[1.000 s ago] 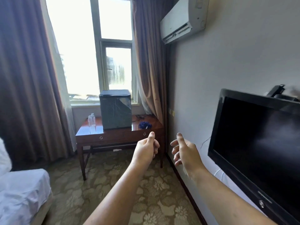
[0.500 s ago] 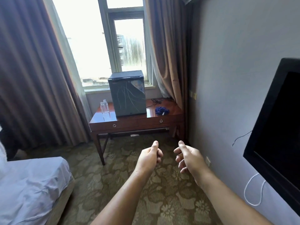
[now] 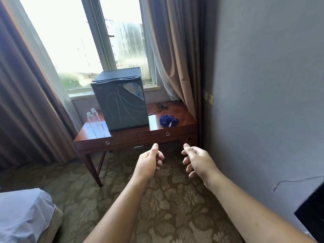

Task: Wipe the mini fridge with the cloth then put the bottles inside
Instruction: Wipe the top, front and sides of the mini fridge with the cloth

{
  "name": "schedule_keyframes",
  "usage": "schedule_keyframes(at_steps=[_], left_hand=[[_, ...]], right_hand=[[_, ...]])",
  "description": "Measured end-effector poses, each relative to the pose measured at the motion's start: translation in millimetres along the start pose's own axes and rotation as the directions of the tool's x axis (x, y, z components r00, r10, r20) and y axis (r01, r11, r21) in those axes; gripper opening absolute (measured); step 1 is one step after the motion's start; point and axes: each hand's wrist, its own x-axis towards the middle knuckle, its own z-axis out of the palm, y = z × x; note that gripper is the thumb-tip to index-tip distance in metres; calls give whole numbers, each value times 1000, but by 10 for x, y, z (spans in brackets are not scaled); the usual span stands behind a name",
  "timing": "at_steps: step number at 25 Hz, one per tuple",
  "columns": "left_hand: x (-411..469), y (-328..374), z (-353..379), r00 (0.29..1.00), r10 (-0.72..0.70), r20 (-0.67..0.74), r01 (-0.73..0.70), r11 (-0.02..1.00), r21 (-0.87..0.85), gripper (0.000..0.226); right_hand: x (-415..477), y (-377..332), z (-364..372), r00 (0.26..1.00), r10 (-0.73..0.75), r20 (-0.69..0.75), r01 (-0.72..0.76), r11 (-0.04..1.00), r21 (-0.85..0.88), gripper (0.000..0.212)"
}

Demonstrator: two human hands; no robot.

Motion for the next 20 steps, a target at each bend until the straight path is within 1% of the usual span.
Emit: schedule_keyframes(at_steps=[3, 6, 9, 12, 16, 20], left_hand=[[792, -138, -157, 1000, -6, 2, 6, 999, -35, 51], [1635, -382, -408, 996, -71, 56, 72, 997, -20, 49], [2491, -495, -805, 985, -139, 98, 135, 990, 48, 47], [3229, -566, -1070, 983, -153, 106, 136, 979, 153, 45], [4077, -571, -1001, 968, -140, 211, 84, 964, 253, 42], [4970, -691, -733, 957, -169, 234, 86, 941, 326, 38]], right_hand=[[731, 5, 352, 999, 28, 18, -27, 1000, -11, 40], [1503, 53, 759, 994, 104, 20, -103, 994, -38, 40], [2249, 57, 1090, 987, 162, -16, -162, 983, -87, 36], [2911, 106, 1322, 974, 214, -73, -220, 973, -76, 30], [3784, 181, 1446, 963, 244, -117, -255, 963, -86, 25], [4845, 257, 1358, 961, 240, -134, -251, 965, -73, 24]])
